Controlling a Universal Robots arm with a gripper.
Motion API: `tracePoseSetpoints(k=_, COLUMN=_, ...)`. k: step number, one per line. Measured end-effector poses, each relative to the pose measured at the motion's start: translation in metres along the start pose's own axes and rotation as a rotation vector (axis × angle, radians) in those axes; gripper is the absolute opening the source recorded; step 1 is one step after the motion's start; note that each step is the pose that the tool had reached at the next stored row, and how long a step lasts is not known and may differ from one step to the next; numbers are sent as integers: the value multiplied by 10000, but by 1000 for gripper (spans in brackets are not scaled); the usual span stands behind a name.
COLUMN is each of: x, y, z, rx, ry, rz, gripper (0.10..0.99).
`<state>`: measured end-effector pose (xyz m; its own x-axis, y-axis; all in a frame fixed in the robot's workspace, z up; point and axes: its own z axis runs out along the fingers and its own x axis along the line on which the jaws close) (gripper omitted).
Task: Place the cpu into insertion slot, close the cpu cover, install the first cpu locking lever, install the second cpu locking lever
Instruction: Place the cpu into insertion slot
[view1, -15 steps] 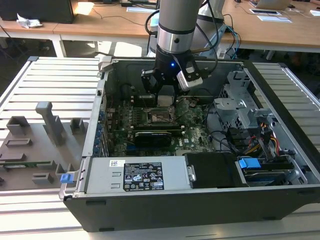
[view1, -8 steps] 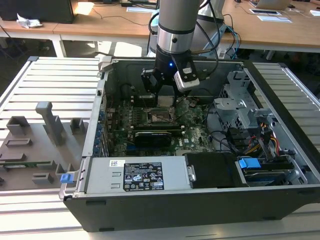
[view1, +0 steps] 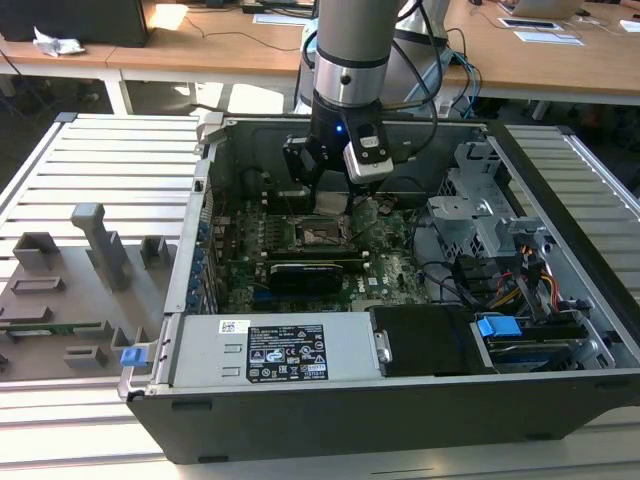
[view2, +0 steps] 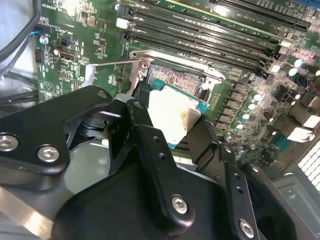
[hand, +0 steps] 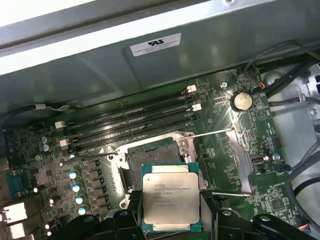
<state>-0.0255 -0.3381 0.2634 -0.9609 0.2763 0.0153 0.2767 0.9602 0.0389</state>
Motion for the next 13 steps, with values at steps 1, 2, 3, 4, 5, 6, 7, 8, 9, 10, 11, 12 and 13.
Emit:
tracePoseSetpoints(k=1, x=0, y=0, z=0, rx=6, ry=-6, rz=94, gripper=545)
tracePoseSetpoints(k=2, x=0, y=0, z=0, rx=12, ry=-12, rz=196, gripper=545)
tracePoseSetpoints(k=3, x=0, y=0, z=1, rx=17, ry=-17, rz=276, gripper=545)
tracePoseSetpoints(k=4, x=0, y=0, z=1, rx=26, ry=-25, rz=409, gripper=545)
tracePoseSetpoints(k=5, x=0, y=0, z=1, rx=32, ry=-30, rz=498, gripper=545)
tracePoseSetpoints(k=6, x=0, y=0, z=1, rx=39, ry=-38, rz=614, gripper=545)
tracePoseSetpoints(k=7, x=0, y=0, z=1, rx=45, ry=-43, rz=702, gripper=545)
tracePoseSetpoints(k=8, x=0, y=0, z=2, rx=52, ry=-50, rz=816, gripper=545)
tracePoseSetpoints(k=9, x=0, y=0, z=2, rx=57, ry=-55, rz=896, gripper=545)
tracePoseSetpoints(k=10, x=0, y=0, z=2, rx=61, ry=-59, rz=978, gripper=545)
tracePoseSetpoints(k=11, x=0, y=0, z=2, rx=64, ry=-64, rz=1062, gripper=545)
tracePoseSetpoints(k=12, x=0, y=0, z=2, rx=67, ry=-68, rz=1143, gripper=545)
tracePoseSetpoints(k=13, x=0, y=0, z=2, rx=70, ry=-73, rz=1238, gripper=545)
